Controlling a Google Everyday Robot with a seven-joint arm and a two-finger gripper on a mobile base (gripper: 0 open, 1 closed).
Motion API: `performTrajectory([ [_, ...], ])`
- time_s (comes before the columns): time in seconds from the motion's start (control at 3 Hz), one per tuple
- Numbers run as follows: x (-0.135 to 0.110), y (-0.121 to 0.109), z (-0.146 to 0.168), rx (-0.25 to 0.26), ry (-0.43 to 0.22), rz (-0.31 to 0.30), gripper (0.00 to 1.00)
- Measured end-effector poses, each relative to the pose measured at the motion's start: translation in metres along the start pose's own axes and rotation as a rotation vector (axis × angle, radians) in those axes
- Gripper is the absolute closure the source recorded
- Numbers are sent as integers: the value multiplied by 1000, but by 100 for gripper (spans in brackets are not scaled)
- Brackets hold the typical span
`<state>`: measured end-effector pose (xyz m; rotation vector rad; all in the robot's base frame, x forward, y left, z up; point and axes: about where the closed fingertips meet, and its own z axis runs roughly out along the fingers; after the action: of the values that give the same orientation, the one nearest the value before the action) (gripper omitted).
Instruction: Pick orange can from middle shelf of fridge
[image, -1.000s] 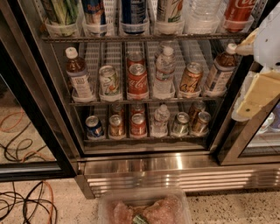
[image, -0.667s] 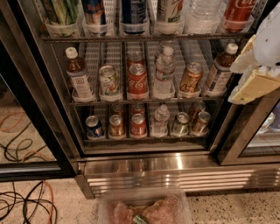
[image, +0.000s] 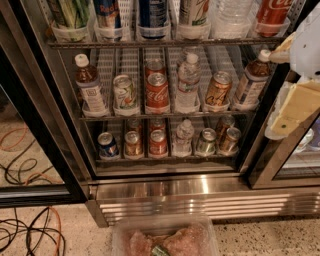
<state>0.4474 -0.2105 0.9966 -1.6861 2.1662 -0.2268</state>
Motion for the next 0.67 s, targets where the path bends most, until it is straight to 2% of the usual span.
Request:
performTrajectory([
  [0.33,0,0,-1,3,3,1,0],
  [0.67,0,0,-1,3,3,1,0],
])
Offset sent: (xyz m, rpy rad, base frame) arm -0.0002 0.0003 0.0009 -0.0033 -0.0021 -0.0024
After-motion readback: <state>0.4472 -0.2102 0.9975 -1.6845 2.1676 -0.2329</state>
